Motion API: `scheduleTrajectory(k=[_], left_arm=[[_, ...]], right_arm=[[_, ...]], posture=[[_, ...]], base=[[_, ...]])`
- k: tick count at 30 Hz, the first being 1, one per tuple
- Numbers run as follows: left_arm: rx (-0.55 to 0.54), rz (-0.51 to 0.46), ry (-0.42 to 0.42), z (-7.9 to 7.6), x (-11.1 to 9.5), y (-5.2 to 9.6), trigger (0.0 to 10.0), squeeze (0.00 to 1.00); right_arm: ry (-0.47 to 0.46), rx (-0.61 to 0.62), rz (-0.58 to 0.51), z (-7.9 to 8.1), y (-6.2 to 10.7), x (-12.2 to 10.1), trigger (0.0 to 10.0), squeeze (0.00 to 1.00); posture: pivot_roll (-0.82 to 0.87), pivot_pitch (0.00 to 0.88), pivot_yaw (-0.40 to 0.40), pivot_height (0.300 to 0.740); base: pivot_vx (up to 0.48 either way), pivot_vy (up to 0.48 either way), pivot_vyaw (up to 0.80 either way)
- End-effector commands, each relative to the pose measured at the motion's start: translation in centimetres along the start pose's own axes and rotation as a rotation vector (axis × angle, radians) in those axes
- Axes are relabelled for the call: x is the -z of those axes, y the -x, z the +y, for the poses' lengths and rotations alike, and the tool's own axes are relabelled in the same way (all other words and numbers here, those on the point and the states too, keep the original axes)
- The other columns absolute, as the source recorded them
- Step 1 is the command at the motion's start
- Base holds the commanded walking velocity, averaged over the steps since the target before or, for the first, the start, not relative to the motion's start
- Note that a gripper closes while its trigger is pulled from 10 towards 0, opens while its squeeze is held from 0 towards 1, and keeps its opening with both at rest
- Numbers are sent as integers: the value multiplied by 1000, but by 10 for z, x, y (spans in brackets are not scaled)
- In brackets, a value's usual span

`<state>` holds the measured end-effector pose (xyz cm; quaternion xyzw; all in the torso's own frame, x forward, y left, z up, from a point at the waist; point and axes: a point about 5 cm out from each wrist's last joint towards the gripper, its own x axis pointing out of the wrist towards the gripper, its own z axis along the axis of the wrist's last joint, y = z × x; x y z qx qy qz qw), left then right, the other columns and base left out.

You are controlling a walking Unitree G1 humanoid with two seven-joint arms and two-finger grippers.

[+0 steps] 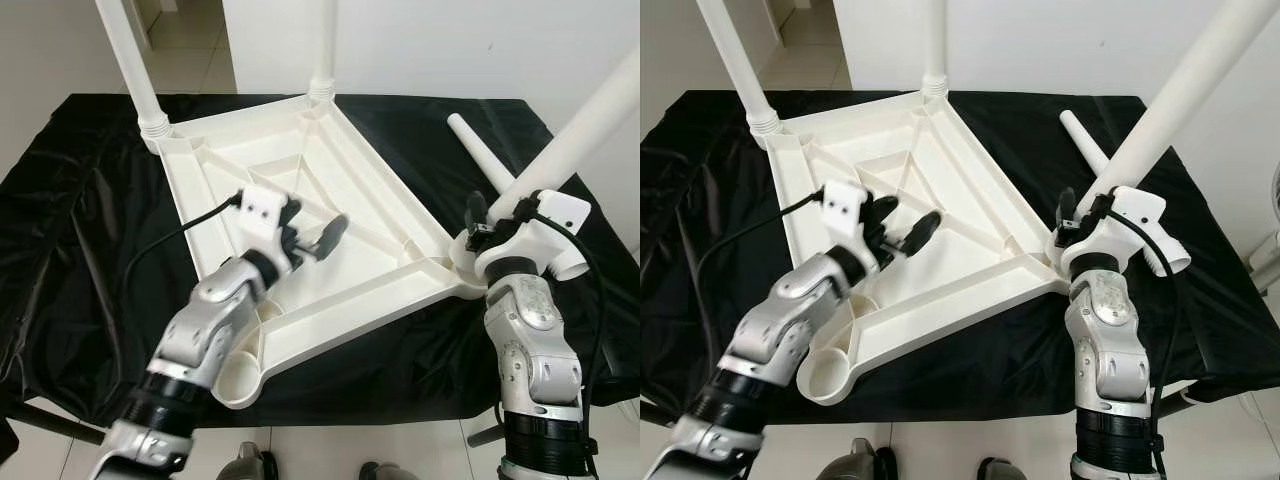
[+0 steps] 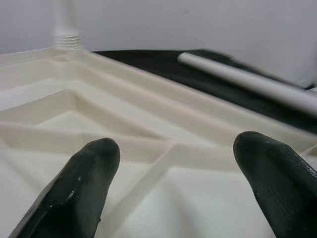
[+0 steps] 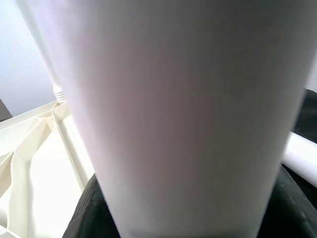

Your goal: Building children table

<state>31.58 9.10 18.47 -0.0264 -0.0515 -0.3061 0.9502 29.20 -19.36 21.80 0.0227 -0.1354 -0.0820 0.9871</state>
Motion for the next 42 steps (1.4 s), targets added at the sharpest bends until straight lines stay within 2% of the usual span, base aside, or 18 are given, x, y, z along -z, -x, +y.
scheduleTrajectory(k=[1, 4, 8, 10, 12, 13, 15, 16, 20, 25, 31, 42], left_arm=[[106, 31, -30, -1, 8, 5, 10000, 0], [62, 60, -62, 11, 13, 8, 10000, 0], [49, 33, -34, 10, 11, 4, 10000, 0], [102, 14, -12, -1, 8, 2, 10000, 0], [217, -9, 50, -23, 3, -1, 10000, 0], [217, -9, 50, -23, 3, -1, 10000, 0], [332, -15, 63, -45, 0, -3, 10000, 0], [332, -15, 63, -45, 0, -3, 10000, 0], [441, 5, 50, -65, 5, -5, 10000, 0], [435, 40, 13, -69, 13, -5, 10000, 0], [475, 48, 77, -81, 16, 1, 10000, 0], [517, 33, 96, -92, 7, 0, 10000, 0]], right_arm=[[11, 3, -5, -1, 0, 1, 10000, 0], [12, 2, -6, -1, -1, 2, 10000, 0], [10, 0, -2, 1, -1, 5, 10000, 0], [9, -2, 2, 1, -1, 6, 10000, 0], [9, -2, 12, 1, 0, 9, 10000, 0], [9, -2, 12, 1, 0, 9, 10000, 0], [15, -3, 24, 1, 0, 12, 10000, 0], [15, -3, 24, 1, 0, 12, 10000, 0], [29, 9, 40, -1, -1, 15, 10000, 0], [51, 15, 49, -4, -1, 17, 10000, 0], [86, 43, 78, -12, 6, 27, 10000, 0], [107, 51, 85, -16, 2, 36, 10000, 0]], posture=[[18, 81, 30, 740], [25, 77, 27, 740], [26, 72, 21, 740], [27, 72, 13, 740], [28, 77, 1, 740], [28, 77, 1, 740], [28, 84, -4, 740], [28, 84, -4, 740], [21, 90, -4, 740], [17, 88, 3, 740], [13, 89, 7, 740], [9, 101, 12, 740]], base=[[0, 0, 0], [0, 0, 0], [0, 0, 0], [0, 0, 0], [0, 0, 0], [0, 0, 0], [0, 0, 0], [0, 0, 0], [0, 0, 0], [0, 0, 0], [0, 0, 0], [0, 0, 0]])
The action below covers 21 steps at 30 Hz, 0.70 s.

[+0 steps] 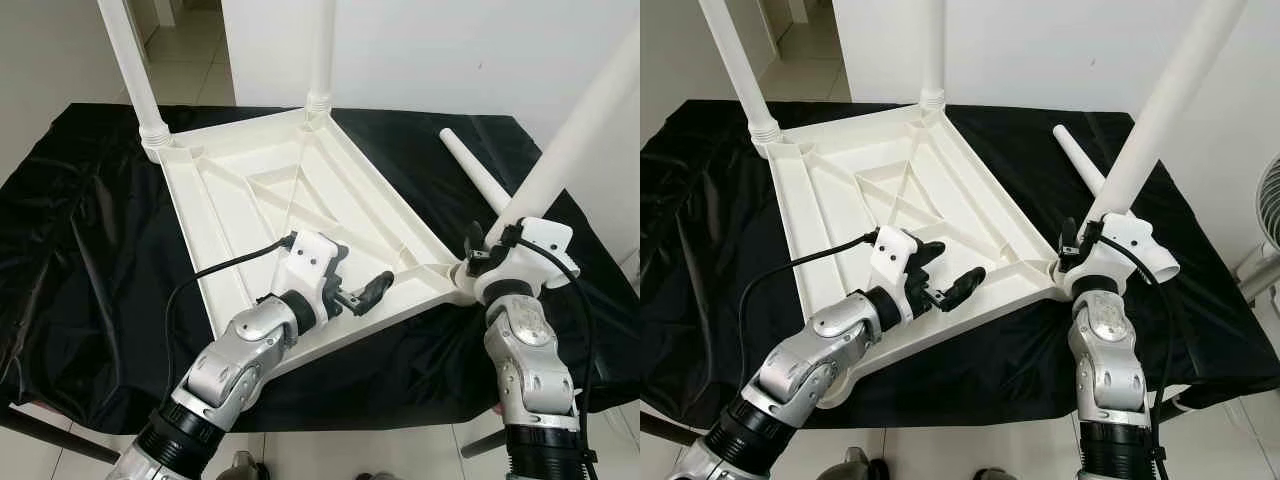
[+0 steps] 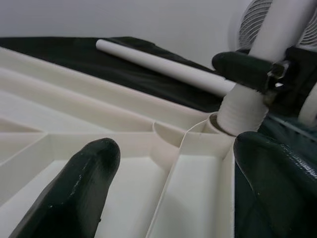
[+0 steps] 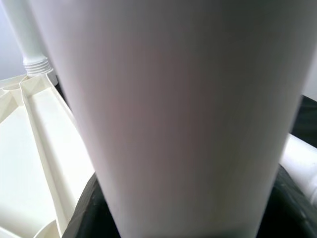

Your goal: Building children table

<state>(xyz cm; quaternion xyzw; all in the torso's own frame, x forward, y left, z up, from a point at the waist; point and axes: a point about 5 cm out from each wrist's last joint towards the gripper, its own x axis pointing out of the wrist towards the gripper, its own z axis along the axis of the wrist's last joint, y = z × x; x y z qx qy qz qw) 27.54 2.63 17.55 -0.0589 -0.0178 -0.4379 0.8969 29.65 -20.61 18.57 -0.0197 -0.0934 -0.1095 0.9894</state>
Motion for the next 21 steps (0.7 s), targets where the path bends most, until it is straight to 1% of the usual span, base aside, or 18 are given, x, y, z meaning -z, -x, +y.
scheduleTrajectory(k=[1, 6, 13, 15, 16, 18, 20, 21], left_arm=[[238, 0, -9, -16, -3, -1, 10000, 0], [245, -4, 4, -20, -4, 0, 10000, 0], [245, -4, 4, -20, -4, 0, 10000, 0], [249, -4, 7, -21, -6, 1, 10000, 0], [252, -4, 9, -23, -7, 3, 10000, 0], [252, -4, 9, -23, -7, 3, 10000, 0], [253, -3, 15, -25, -10, 7, 10000, 0], [253, -3, 15, -25, -10, 7, 10000, 0]], right_arm=[[9, 7, 10, -2, -1, 4, 10000, 0], [-1, 12, 3, -1, -6, 5, 10000, 0], [-1, 12, 3, -1, -6, 5, 10000, 0], [-1, 10, 3, -1, -9, 6, 10000, 0], [12, -19, 18, 4, -9, 11, 10000, 0], [12, -19, 18, 4, -9, 11, 10000, 0], [45, -84, 39, 10, -3, 17, 10000, 0], [45, -84, 39, 10, -3, 17, 10000, 0]], posture=[[9, 101, 12, 740], [12, 105, 15, 740], [12, 105, 15, 740], [18, 106, 14, 740], [27, 109, 9, 740], [27, 109, 9, 740], [32, 112, 4, 740], [32, 112, 4, 740]], base=[[0, 0, 0], [0, 0, 0], [0, 0, 0], [0, 0, 0], [0, 0, 0], [0, 0, 0], [0, 0, 0], [0, 0, 0]])
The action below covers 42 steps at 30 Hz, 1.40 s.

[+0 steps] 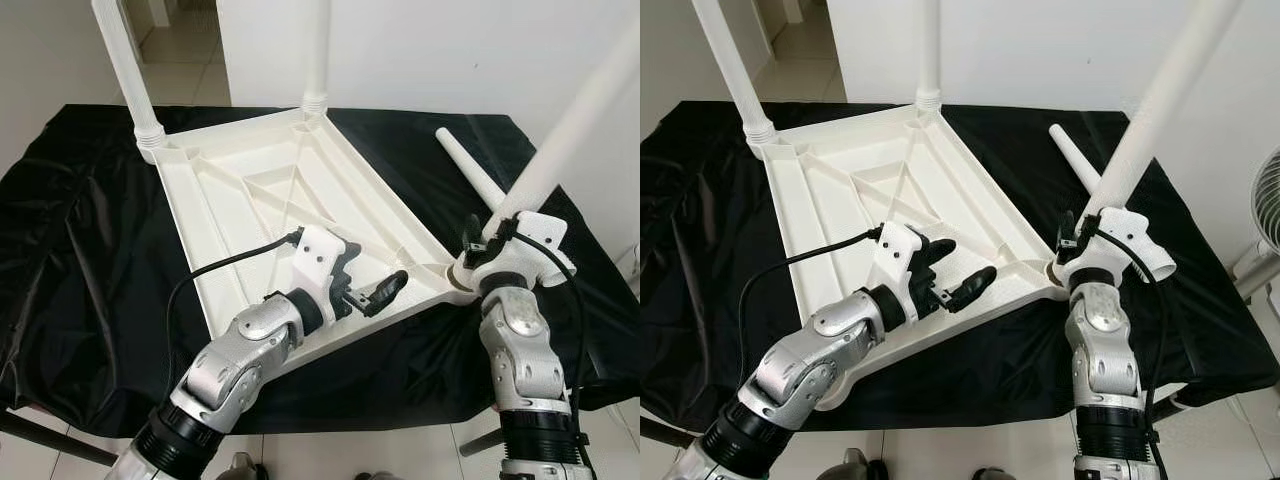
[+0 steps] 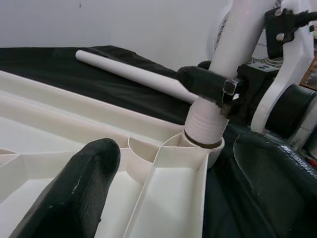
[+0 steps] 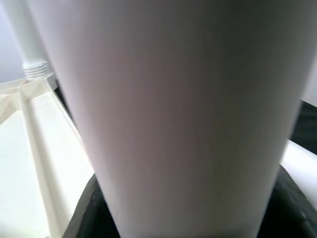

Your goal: Building children table

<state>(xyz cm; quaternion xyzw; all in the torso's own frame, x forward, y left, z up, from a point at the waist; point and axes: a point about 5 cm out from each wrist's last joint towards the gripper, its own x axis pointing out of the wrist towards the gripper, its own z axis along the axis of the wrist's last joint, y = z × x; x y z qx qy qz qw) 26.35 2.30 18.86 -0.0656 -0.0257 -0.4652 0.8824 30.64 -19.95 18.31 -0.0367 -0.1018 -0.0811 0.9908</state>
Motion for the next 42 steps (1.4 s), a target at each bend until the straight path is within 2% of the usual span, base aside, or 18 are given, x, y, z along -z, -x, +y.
scheduleTrajectory(k=[1, 5, 13, 18, 21, 24, 25, 27, 35, 39, 42], left_arm=[[189, 15, 11, -13, 1, 4, 10000, 0], [184, 11, 19, -11, -1, 4, 10000, 0], [199, 19, 32, -12, -2, 5, 10000, 0], [211, 29, 33, -14, -2, 6, 10000, 0], [214, 29, 37, -14, -3, 6, 10000, 0], [215, 30, 39, -14, -3, 6, 10000, 0], [215, 30, 43, -15, -3, 6, 10000, 0], [215, 31, 45, -15, -3, 6, 10000, 0], [222, 35, 55, -16, -4, 7, 10000, 0], [220, 39, 55, -16, -4, 7, 10000, 0], [220, 39, 56, -16, -4, 7, 10000, 0]], right_arm=[[22, -46, 65, 4, 8, 15, 10000, 0], [47, -128, 55, 6, 21, 15, 10000, 0], [95, -168, 49, 4, 27, 18, 10000, 0], [56, -144, 77, -2, 28, 24, 10000, 0], [-38, -87, 105, -7, 28, 27, 10000, 0], [-59, -72, 108, -8, 28, 27, 10000, 0], [-99, -44, 115, -10, 29, 29, 10000, 0], [-122, -27, 117, -10, 29, 29, 10000, 0], [-146, 13, 112, -12, 32, 33, 10000, 0], [-152, 9, 52, -12, 35, 28, 10000, 0], [-155, 9, 52, -12, 35, 27, 10000, 0]], posture=[[30, 113, 3, 740], [25, 111, 4, 740], [20, 107, 9, 740], [17, 114, 16, 740], [17, 114, 16, 740], [18, 121, 16, 740], [18, 121, 16, 740], [18, 121, 16, 740], [18, 122, 19, 740], [18, 122, 19, 740], [18, 122, 19, 740]], base=[[0, 0, 0], [0, 0, 0], [0, 0, 0], [0, 0, 0], [0, 0, 0], [0, 0, 0], [0, 0, 0], [0, 0, 0], [0, 0, 0], [0, 0, 0], [0, 0, 0]])
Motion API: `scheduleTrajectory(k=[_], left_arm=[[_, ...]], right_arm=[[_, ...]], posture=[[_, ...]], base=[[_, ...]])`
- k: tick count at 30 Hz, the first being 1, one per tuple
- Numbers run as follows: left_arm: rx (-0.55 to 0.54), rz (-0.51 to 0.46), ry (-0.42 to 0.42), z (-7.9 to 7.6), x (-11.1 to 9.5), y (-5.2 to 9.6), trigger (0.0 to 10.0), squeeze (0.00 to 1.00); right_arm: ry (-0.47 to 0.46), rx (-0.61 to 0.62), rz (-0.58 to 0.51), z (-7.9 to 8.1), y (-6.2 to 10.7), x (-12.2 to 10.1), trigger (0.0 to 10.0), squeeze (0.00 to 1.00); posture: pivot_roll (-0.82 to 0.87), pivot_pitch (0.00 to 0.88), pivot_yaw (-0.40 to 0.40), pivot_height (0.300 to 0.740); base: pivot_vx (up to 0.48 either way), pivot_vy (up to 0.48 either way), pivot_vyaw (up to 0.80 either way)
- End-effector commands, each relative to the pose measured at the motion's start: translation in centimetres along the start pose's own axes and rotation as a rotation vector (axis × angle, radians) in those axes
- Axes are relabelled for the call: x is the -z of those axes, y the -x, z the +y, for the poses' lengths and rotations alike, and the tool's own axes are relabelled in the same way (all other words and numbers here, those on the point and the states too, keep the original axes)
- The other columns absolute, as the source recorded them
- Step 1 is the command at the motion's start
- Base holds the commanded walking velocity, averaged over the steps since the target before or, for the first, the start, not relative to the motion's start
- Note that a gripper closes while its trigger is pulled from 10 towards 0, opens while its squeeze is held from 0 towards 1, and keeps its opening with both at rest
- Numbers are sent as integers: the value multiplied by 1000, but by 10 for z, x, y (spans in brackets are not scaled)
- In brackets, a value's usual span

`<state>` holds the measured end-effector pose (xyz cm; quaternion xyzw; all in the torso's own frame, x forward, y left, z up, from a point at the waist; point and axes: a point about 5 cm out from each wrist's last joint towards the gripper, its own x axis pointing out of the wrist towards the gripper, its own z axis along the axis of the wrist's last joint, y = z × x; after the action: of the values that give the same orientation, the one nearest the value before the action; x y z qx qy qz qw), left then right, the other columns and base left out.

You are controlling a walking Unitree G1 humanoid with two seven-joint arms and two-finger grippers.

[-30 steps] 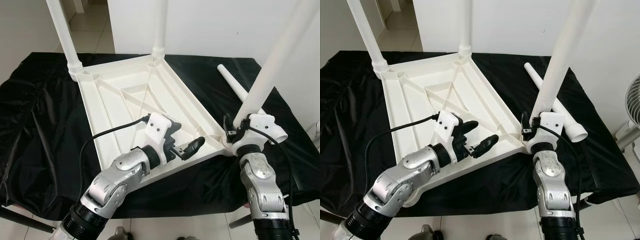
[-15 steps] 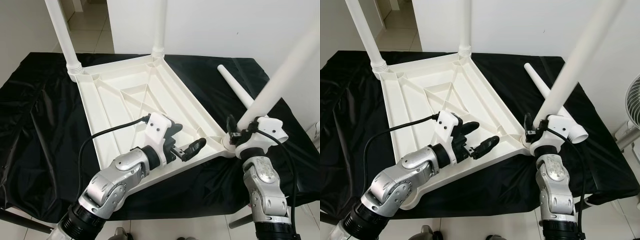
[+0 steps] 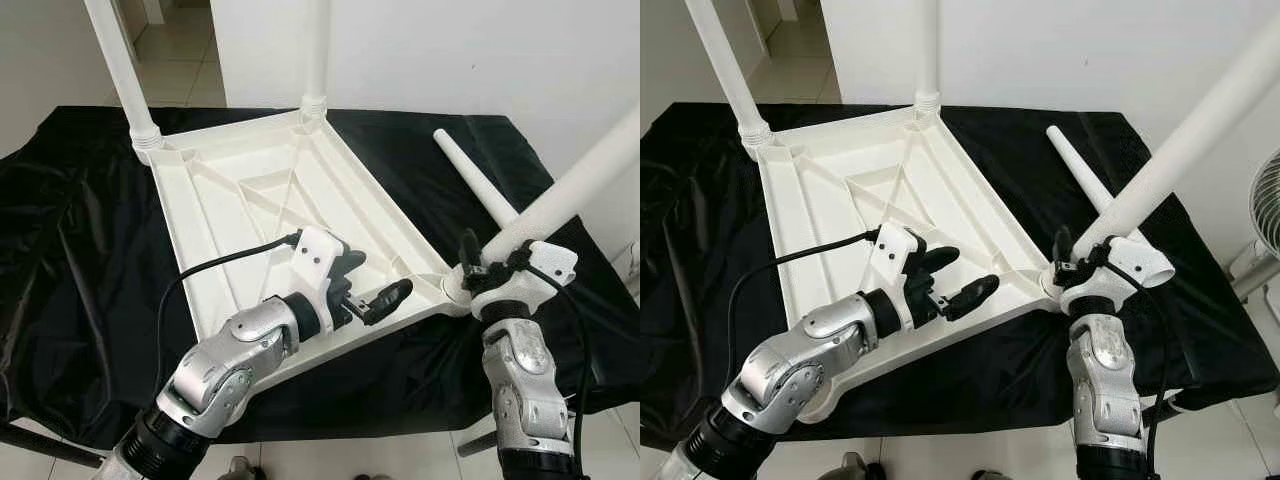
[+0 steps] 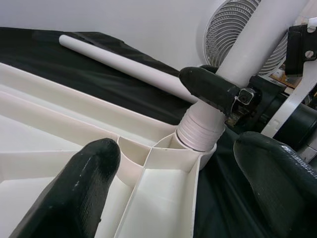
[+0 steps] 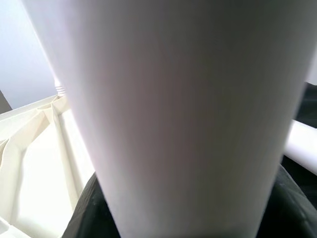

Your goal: Building children table

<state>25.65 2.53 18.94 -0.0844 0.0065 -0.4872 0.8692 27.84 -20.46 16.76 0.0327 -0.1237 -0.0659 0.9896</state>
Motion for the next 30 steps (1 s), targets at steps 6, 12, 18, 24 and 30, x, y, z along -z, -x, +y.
scheduleTrajectory(k=[6, 12, 18, 24, 30], left_arm=[[174, 1, -7, -13, -2, 0, 10000, 0], [173, 4, -7, -13, -2, 0, 10000, 0], [170, 3, -7, -13, -2, 0, 10000, 0], [166, 1, -3, -13, -3, 1, 10000, 0], [167, 1, 1, -14, -3, 1, 10000, 0]], right_arm=[[-4, 37, 96, -6, 5, 17, 10000, 0], [-6, 24, 152, -7, -3, 17, 10000, 0], [-13, 1, 179, -5, -5, 20, 10000, 0], [-124, 64, 184, -9, 2, 27, 10000, 0], [-185, 143, 216, -16, 4, 31, 10000, 0]], posture=[[15, 126, 18, 740], [17, 126, 17, 740], [20, 127, 11, 740], [22, 128, 8, 740], [21, 126, 10, 740]], base=[[0, 0, 0], [0, 0, 0], [0, 0, 0], [0, 0, 0], [0, 0, 0]])
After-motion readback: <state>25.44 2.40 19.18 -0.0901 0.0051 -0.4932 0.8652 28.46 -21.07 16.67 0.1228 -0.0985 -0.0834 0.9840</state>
